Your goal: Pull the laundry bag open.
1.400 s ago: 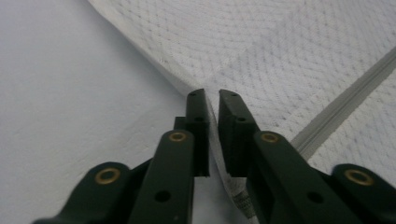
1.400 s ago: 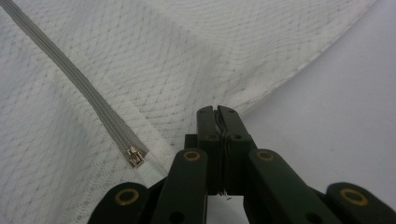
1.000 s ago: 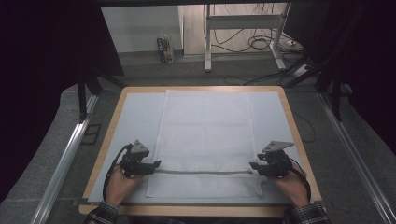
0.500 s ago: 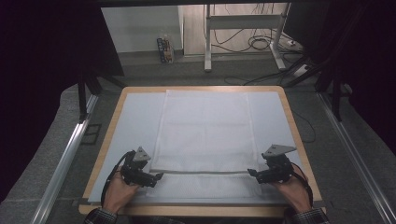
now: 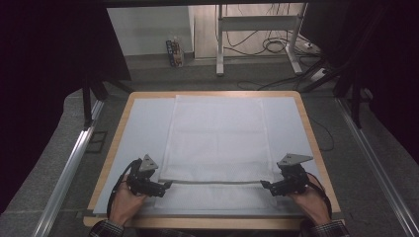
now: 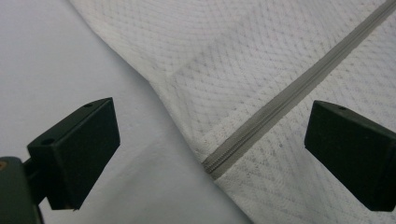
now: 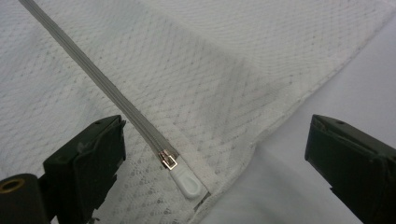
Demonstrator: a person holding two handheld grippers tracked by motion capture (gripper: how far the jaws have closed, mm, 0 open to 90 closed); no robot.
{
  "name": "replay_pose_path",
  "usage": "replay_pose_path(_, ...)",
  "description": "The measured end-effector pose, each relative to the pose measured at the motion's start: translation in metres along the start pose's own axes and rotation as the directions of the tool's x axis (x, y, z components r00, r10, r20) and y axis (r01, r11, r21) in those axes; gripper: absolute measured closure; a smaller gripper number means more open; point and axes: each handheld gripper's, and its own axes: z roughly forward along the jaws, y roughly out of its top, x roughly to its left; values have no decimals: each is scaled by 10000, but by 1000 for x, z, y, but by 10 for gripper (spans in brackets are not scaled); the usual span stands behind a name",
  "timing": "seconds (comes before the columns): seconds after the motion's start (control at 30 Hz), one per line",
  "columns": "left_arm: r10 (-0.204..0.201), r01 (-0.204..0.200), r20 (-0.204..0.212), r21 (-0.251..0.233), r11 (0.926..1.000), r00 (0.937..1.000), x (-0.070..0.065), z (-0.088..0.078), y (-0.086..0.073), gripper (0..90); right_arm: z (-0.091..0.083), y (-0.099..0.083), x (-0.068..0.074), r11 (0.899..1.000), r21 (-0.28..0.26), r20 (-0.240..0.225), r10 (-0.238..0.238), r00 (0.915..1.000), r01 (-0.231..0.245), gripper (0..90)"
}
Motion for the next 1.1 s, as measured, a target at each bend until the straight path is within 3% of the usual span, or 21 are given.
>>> replay_pose_path(0.27,-117,116,-127,-119,9999,9999,2,-3,-2,35,-2,-2,2,9995,-13,-230,304,9993,-305,27)
replay_pose_path(0.53,-78,74,-244,-166,9998,9997,-2,-11,-7,35,-4,-6,3,9980,528,-224,364,9991,-352,60)
replay_pose_path(0.67,-90,85,-285,-176,9998,9996,-2,-11,-7,35,-6,-12,4,9933,1136,-62,-222,9997,228,193)
replay_pose_path(0.77,-117,114,-256,-130,9999,9996,-2,-10,-7,35,-7,-13,3,9919,1250,-170,-227,9996,246,243)
replay_pose_path(0.93,-43,41,-257,-68,10000,9997,-3,-9,-7,35,-1,-13,2,9897,1376,-310,-348,9989,387,240)
replay_pose_path(1.0,-37,35,-241,-66,10000,9997,-3,-9,-7,36,1,-15,5,9862,1478,-206,-723,9972,745,244)
replay_pose_path(1.1,-46,45,-234,-32,10000,9997,-3,-7,-7,36,1,-15,6,9856,1531,-160,-701,9974,717,270)
